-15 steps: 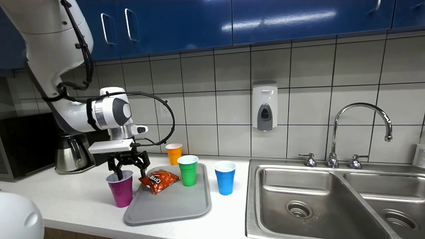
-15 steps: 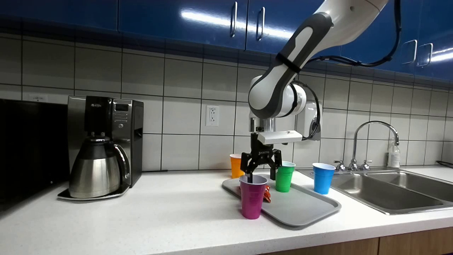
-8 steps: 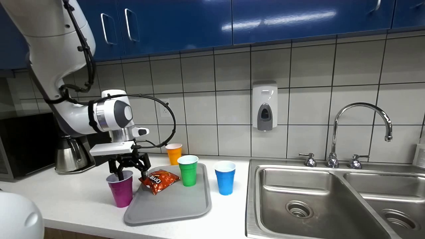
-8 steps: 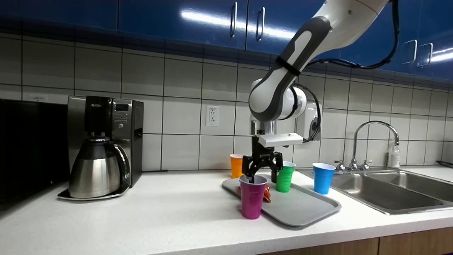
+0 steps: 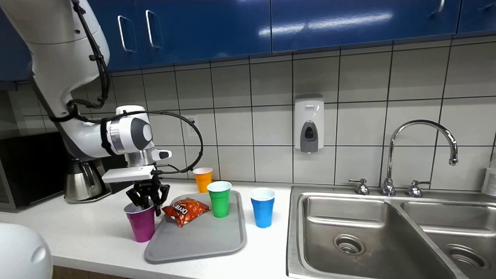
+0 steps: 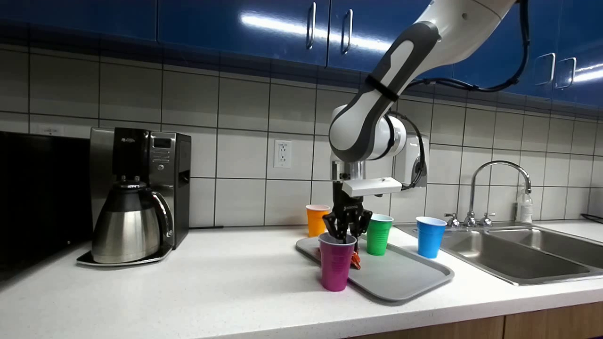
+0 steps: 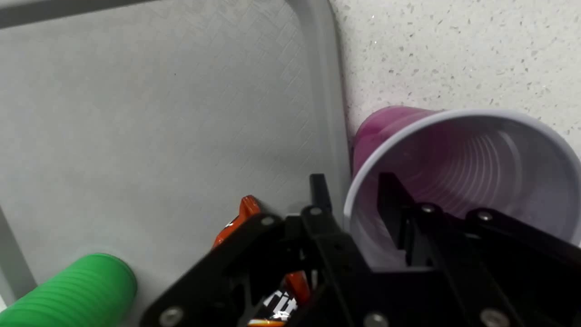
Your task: Put the purple, blue and green cups onto the tray
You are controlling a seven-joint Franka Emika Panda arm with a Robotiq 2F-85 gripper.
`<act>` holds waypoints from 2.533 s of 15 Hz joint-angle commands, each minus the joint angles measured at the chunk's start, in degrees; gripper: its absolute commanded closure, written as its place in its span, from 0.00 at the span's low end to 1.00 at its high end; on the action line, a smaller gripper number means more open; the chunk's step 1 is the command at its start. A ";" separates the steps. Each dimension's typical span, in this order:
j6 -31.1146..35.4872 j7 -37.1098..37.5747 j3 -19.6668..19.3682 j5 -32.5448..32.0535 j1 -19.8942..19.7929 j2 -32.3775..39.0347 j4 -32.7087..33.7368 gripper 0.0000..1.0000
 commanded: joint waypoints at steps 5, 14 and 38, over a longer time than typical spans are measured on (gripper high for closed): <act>-1.40 -1.14 1.79 4.16 0.02 -1.79 -0.64 1.00; -3.60 -8.44 3.76 13.97 -1.26 -7.59 -1.33 0.99; -4.42 -16.73 -3.87 4.65 -7.03 -13.26 -8.89 0.99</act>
